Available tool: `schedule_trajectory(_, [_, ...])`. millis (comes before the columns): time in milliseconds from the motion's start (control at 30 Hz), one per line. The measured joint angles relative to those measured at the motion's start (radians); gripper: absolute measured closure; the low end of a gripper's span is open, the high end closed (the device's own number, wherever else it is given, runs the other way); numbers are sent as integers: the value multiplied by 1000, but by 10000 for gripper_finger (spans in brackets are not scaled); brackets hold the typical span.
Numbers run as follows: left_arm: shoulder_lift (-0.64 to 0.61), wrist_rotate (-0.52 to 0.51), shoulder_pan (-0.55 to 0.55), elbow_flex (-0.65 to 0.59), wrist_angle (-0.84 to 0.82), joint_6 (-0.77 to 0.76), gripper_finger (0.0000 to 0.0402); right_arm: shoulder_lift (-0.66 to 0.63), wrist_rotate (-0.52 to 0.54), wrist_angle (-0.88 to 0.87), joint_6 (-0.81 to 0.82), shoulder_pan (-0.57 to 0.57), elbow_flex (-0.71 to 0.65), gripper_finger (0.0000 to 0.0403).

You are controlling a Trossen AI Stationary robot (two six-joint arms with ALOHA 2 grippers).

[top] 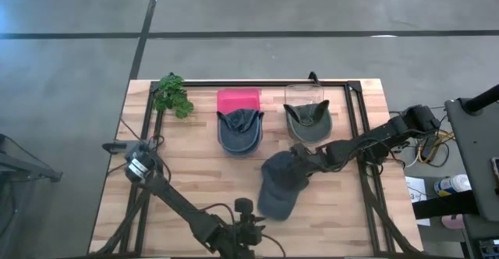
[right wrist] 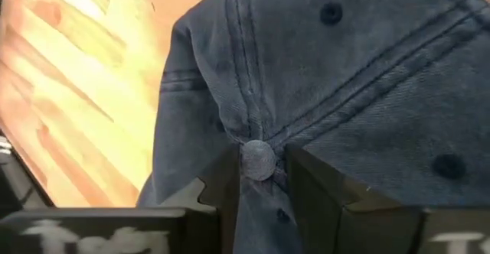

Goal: Pick & Place hat
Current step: Put the blue cap into the red bin

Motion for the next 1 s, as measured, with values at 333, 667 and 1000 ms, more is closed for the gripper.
schedule_trajectory(333, [128,-33,3,8,113,192,292,2,-12,-2,-7,1,-1,305])
schedule_trajectory(667, [152,-171,21,13,113,187,292,2,-38,-10,-4,0,-3,313])
schedule_trajectory(1000, [152,-58,33,0,116,191,292,5,-62,-20,-16,1,-3,316])
